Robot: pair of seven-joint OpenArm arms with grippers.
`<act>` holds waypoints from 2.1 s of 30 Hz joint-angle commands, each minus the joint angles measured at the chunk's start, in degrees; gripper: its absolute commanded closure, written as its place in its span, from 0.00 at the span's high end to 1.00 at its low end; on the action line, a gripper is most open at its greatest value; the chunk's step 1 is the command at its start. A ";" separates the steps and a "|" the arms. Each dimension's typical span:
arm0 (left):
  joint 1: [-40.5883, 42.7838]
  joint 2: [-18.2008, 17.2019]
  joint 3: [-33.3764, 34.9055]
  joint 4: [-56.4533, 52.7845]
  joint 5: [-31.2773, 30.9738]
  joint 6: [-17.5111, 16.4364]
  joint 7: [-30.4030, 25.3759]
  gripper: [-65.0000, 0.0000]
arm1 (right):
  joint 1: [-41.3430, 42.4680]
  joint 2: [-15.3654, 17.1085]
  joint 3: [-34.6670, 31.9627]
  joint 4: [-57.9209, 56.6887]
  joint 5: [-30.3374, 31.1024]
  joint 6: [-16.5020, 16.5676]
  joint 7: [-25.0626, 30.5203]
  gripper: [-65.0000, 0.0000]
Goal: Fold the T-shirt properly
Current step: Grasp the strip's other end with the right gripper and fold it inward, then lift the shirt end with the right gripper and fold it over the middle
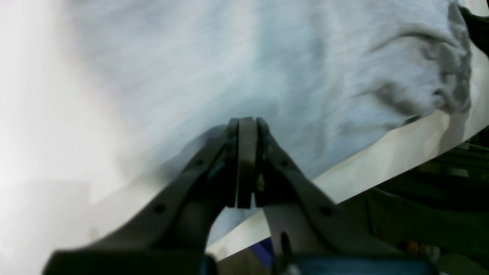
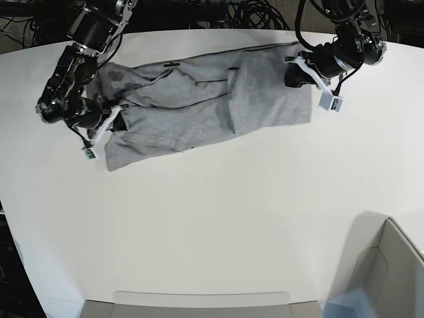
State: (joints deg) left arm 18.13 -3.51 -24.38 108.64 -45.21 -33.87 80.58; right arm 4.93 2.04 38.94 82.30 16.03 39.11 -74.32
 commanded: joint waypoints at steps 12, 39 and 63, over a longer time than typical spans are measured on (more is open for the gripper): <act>0.64 -0.49 -0.28 1.21 -1.16 -0.20 -0.58 0.00 | 6.63 8.73 4.53 0.82 -2.71 0.89 0.87 0.00; 4.95 -9.37 -0.45 0.94 -0.72 0.24 -0.58 0.00 | -10.51 -2.70 -44.70 32.47 -16.43 -29.49 5.62 0.00; 4.77 -9.02 -0.45 0.94 -0.72 0.24 -0.58 0.00 | -5.94 -2.26 -75.47 22.53 -16.08 -46.28 5.53 0.35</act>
State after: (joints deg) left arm 22.87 -12.05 -24.53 108.75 -45.04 -33.65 80.53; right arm -1.65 0.47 -36.64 103.59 -0.21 -7.33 -69.58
